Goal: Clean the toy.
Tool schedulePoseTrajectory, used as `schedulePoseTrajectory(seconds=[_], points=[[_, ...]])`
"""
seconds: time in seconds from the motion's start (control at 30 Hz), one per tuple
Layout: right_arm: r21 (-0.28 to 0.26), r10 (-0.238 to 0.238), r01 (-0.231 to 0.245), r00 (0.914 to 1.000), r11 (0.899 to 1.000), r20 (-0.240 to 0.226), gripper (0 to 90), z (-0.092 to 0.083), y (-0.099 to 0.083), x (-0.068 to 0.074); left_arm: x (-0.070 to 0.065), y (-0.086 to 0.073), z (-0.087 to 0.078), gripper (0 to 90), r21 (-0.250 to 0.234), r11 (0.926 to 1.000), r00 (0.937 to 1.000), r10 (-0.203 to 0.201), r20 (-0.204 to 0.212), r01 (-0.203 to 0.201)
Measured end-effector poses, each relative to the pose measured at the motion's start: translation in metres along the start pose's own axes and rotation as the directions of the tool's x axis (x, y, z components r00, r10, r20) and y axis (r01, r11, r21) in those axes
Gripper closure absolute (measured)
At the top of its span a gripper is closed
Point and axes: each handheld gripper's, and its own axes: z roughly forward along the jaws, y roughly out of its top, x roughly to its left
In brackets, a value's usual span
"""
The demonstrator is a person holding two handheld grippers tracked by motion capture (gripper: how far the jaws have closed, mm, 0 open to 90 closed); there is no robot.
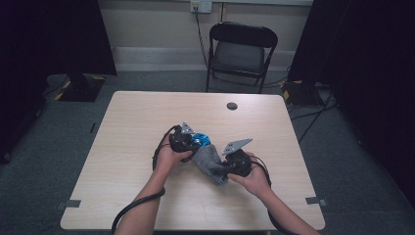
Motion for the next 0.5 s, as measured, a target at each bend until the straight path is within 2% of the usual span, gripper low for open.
schedulePoseTrajectory(seconds=[0.23, 0.4, 0.5], points=[[-0.031, 0.052, -0.050, 0.9962, 0.998, 0.069, 73.0, -0.011, -0.001, -0.019, 0.000, 0.000, 0.000, 46.4, 0.008, 1.0000, 1.0000, -0.001, 0.009, 0.001], [-0.047, 0.100, -0.094, 0.9835, 0.994, 0.151, 73.0, -0.014, -0.003, -0.034, 0.000, 0.000, 0.000, 46.4, -0.001, 1.0000, 1.0000, -0.001, 0.006, 0.001], [-0.052, 0.129, -0.122, 0.9757, 0.991, 0.177, 72.9, -0.013, -0.005, -0.044, 0.000, 0.000, 0.000, 46.4, -0.001, 1.0000, 1.0000, -0.001, 0.007, 0.001]])
